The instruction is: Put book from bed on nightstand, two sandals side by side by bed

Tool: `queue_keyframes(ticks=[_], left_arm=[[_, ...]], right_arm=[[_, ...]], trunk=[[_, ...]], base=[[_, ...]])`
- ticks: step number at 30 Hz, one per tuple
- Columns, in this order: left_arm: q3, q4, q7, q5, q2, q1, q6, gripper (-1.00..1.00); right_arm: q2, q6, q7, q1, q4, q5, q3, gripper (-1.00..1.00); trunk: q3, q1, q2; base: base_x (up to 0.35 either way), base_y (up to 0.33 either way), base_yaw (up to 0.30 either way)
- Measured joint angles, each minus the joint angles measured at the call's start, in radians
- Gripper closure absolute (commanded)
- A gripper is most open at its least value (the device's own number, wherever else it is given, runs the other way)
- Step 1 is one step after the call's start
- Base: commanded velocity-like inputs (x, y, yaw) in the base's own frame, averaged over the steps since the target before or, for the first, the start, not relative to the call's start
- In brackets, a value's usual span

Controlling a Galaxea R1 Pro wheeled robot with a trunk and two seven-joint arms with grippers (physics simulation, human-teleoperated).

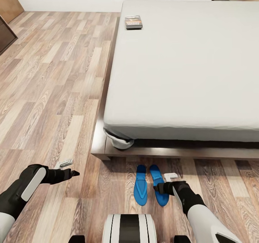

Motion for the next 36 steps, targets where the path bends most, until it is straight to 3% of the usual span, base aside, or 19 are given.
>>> queue_keyframes(ticks=[14, 19, 36], left_arm=[[0.0, -0.001, 0.0, 0.0, -0.001, 0.0, -0.001, -1.0], [-0.001, -0.001, 0.0, 0.0, -0.001, 0.0, -0.001, -1.0], [-0.001, -0.002, 0.0, 0.0, -0.002, 0.0, -0.001, -1.0]], right_arm=[[0.001, 0.053, 0.0, -0.018, 0.0, -0.002, -0.002, 1.0], [0.001, 0.057, 0.0, -0.02, -0.001, -0.001, -0.002, 1.0], [0.003, 0.06, -0.002, -0.032, 0.0, -0.003, -0.004, 1.0]], trunk=[[-0.012, 0.001, -0.001], [-0.031, 0.004, -0.002], [-0.043, 0.005, -0.003]], base=[[0.0, 0.0, 0.0], [0.0, 0.0, 0.0], [0.0, 0.0, 0.0]])
